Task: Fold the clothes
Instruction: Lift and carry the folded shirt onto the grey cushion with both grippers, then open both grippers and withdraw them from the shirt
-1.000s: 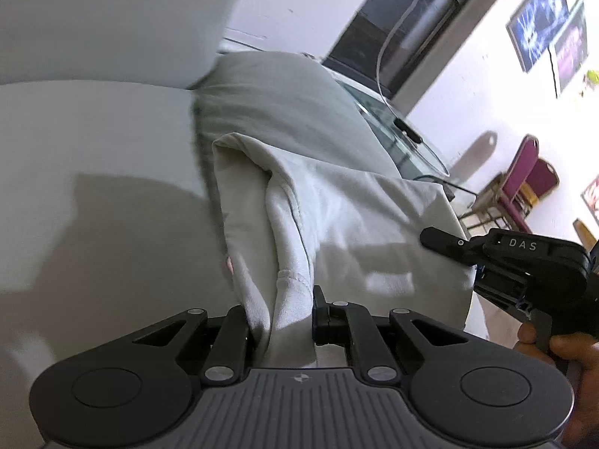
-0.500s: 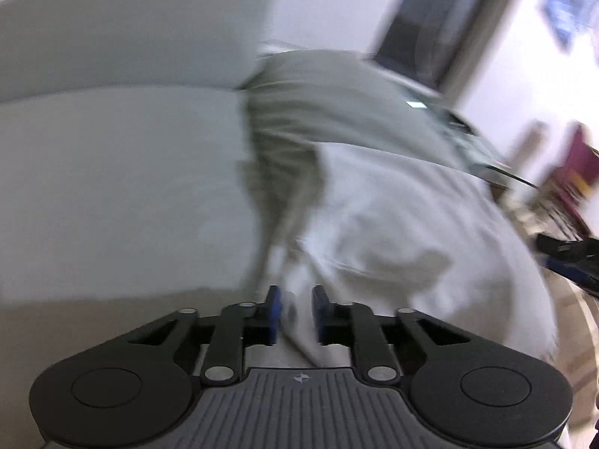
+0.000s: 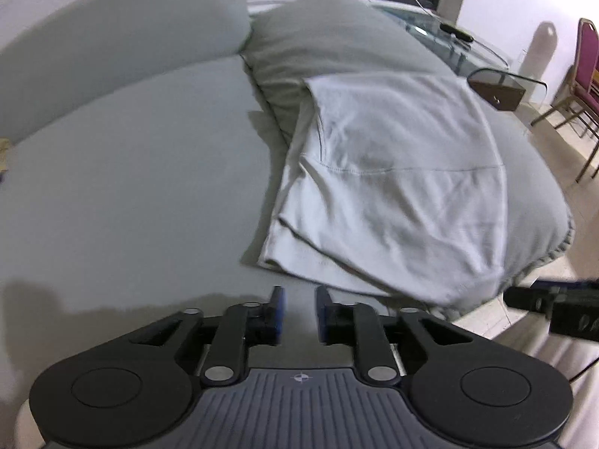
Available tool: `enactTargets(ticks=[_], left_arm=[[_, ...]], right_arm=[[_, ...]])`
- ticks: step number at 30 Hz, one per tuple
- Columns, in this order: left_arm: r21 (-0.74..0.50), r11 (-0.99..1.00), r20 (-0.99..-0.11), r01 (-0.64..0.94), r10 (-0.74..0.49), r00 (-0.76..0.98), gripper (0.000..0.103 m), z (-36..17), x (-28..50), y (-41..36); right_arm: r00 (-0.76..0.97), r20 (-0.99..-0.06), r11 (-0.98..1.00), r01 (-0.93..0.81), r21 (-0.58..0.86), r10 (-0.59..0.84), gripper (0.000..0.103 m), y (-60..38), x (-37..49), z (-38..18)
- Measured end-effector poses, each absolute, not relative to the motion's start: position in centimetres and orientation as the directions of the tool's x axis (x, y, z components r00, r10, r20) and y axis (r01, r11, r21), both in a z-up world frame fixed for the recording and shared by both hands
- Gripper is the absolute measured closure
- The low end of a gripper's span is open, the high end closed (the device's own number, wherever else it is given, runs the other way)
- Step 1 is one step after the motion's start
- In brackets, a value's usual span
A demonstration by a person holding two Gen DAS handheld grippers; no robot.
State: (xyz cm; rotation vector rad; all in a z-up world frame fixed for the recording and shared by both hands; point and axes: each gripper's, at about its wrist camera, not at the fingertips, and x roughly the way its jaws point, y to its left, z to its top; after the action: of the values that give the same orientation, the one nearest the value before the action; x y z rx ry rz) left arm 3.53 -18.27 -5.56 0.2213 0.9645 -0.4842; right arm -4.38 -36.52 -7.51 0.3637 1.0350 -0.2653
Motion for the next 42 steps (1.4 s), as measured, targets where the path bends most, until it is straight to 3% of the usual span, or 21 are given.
enactTargets(ticks=[1,2,3,4,7,9,21,31,42], left_arm=[[-0.021,0.877,-0.823,0.48,-0.287,0.49,0.057,-4.6,2.7,-18.1],[-0.009,0.88,-0.811,0.474,-0.284,0.512,0.056,-3.4,1.8,-17.8],[0.003,0.882,-0.797,0.471,-0.282,0.533,0.047,-2.3,0.8,-17.5],[0.012,0.884,-0.786,0.467,-0.28,0.551,0.032,-1.3,0.0,-17.2],[0.014,0.894,-0.758,0.448,-0.283,0.588,0.024,1.2,-2.4,-16.2],[0.016,0.9,-0.757,0.435,-0.274,0.593,0.023,2.4,-3.5,-15.8],[0.017,0.856,-0.718,0.517,-0.35,0.602,0.008,8.6,-8.2,-16.8],[0.031,0.827,-0.713,0.562,-0.376,0.592,0.003,8.1,-9.5,-18.5],[0.053,0.843,-0.739,0.535,-0.327,0.589,0.001,6.8,-8.7,-18.0]], right_arm=[[0.513,-0.857,0.911,0.373,0.178,-0.042,0.049,-36.2,-5.0,-6.2],[0.538,-0.842,0.912,0.363,0.189,-0.04,0.046,-35.8,-5.6,-4.9],[0.56,-0.828,0.914,0.351,0.204,-0.03,0.043,-35.4,-6.1,-3.6],[0.579,-0.816,0.914,0.337,0.226,-0.012,0.041,-35.1,-6.6,-2.5],[0.62,-0.784,0.921,0.3,0.25,0.011,0.026,-33.9,-8.3,0.8],[0.641,-0.767,0.932,0.284,0.224,-0.011,0.019,-33.2,-10.0,2.4],[0.715,-0.698,0.95,0.237,0.205,-0.027,0.013,-31.4,-16.0,10.6],[0.706,-0.697,0.946,0.296,0.129,-0.125,0.013,-31.6,-17.8,11.5],[0.682,-0.72,0.946,0.3,0.118,-0.127,0.012,-31.7,-17.3,10.2]])
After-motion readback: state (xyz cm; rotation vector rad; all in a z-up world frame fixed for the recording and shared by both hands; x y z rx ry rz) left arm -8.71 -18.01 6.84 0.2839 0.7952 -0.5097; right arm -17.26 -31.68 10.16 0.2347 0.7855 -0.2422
